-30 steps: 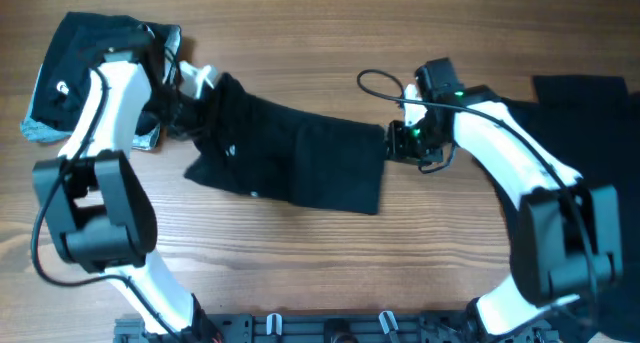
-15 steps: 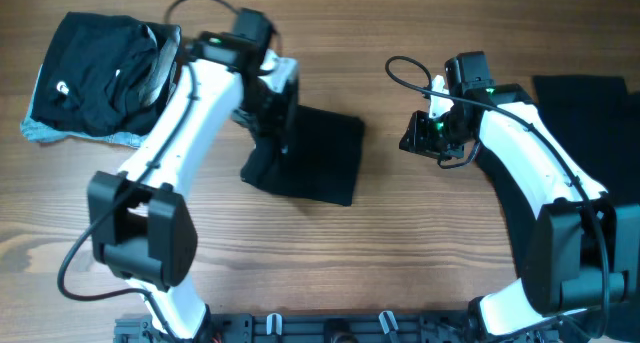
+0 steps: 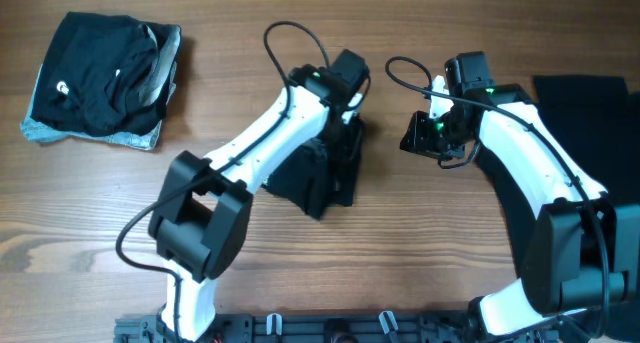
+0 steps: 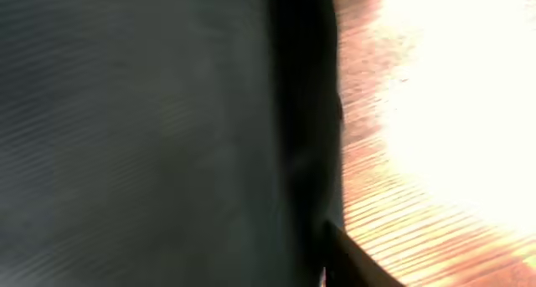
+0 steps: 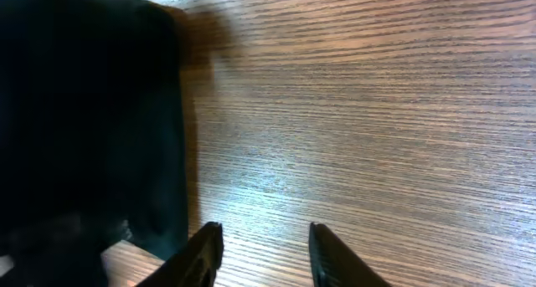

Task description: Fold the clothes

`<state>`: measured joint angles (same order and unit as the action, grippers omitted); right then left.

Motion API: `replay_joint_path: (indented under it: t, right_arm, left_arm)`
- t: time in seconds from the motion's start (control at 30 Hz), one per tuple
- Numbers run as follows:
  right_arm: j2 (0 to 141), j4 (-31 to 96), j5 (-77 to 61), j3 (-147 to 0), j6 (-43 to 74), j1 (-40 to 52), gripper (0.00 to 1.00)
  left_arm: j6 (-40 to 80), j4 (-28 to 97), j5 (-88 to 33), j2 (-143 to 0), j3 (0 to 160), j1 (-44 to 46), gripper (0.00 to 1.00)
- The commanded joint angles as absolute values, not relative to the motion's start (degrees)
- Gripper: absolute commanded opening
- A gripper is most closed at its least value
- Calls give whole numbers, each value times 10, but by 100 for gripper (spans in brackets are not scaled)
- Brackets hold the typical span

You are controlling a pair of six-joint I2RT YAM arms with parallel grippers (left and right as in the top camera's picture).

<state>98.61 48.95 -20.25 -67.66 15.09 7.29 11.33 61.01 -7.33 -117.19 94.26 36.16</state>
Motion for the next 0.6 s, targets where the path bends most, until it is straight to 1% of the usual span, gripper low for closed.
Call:
replay_joint_path:
  t: [0.0, 0.07, 0.1, 0.13, 0.2, 0.23, 0.27, 0.3, 0.33, 0.37, 0.43, 0.5, 0.57]
  right_arm:
    - [976, 491, -191, -688, 137, 70, 40]
    - [976, 493, -199, -688, 121, 70, 40]
    - [975, 494, -208, -688, 116, 70, 39]
    - [972, 496, -225, -688, 114, 70, 40]
    - [959, 491, -298, -688, 112, 74, 40]
    - [950, 478, -340, -688, 104, 80, 43]
    - [940, 458, -373, -688, 105, 95, 45]
    - [934, 442, -393, -688, 106, 113, 47]
    - [932, 424, -399, -688, 112, 142, 51]
    - [935, 415, -385, -688, 130, 166, 56]
    - [942, 402, -340, -688, 169, 215, 60]
    - [955, 393, -280, -688, 215, 275, 61]
    - [975, 397, -217, -688, 266, 317, 61]
  left_arm:
    - [98, 643, -44, -1164, 1000, 360, 50]
    - [98, 698, 19, -1147, 1075, 335, 56]
    - [98, 715, 35, -1139, 1101, 322, 61]
    - [99, 728, 45, -1131, 1120, 307, 64]
    - [101, 734, 46, -1117, 1131, 271, 64]
    - [105, 736, 46, -1115, 1131, 251, 62]
    - [110, 742, 41, -1115, 1131, 230, 57]
    - [110, 747, 16, -1117, 1127, 201, 43]
    - [109, 747, -21, -1117, 1119, 178, 36]
    - [108, 746, -63, -1120, 1109, 153, 34]
    - [100, 743, -124, -1129, 1091, 118, 34]
    - [63, 729, -206, -1133, 1057, 90, 34]
    - [60, 709, -236, -1133, 1020, 72, 34]
